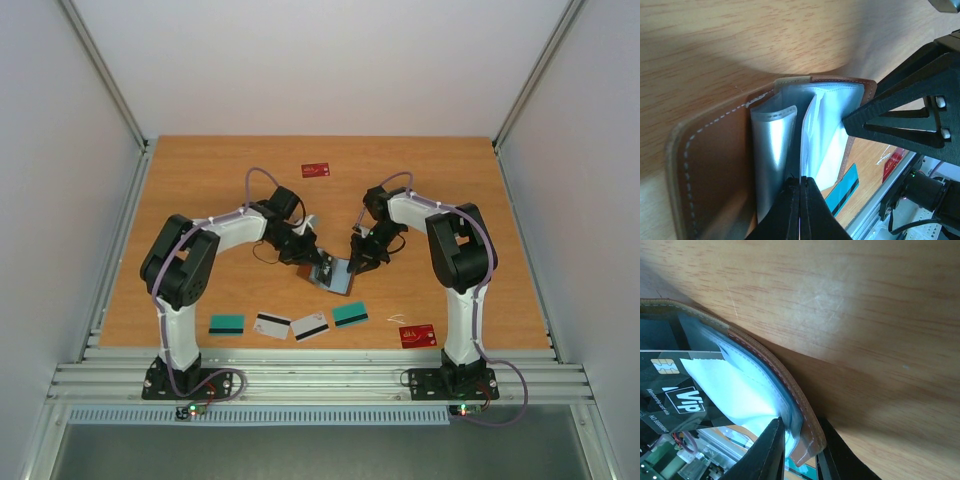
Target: Put the credit cards into the card holder
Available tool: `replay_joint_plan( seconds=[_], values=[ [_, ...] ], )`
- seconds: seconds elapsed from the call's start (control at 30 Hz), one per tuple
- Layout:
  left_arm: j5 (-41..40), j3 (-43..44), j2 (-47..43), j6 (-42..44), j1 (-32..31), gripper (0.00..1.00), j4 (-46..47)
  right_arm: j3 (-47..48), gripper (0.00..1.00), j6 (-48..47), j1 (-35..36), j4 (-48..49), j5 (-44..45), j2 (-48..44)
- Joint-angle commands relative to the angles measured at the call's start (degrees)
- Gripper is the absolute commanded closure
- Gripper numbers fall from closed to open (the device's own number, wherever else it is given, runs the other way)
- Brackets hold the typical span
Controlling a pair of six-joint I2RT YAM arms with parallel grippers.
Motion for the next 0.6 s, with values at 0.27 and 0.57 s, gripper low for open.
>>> replay_joint_plan(
  seconds=[0.27,0.57],
  values=[
    [-1.70,3.18,4.17,6.53,1.84,1.00,-2.01,-2.33,0.81,-0.10,0.12,4.14,1.23,2.95],
    [-2.92,7.35,4.59,13.72,2.51,1.00,-6.03,-2.92,0.82,-0.73,0.12,3.88,1.27,3.40]
  ],
)
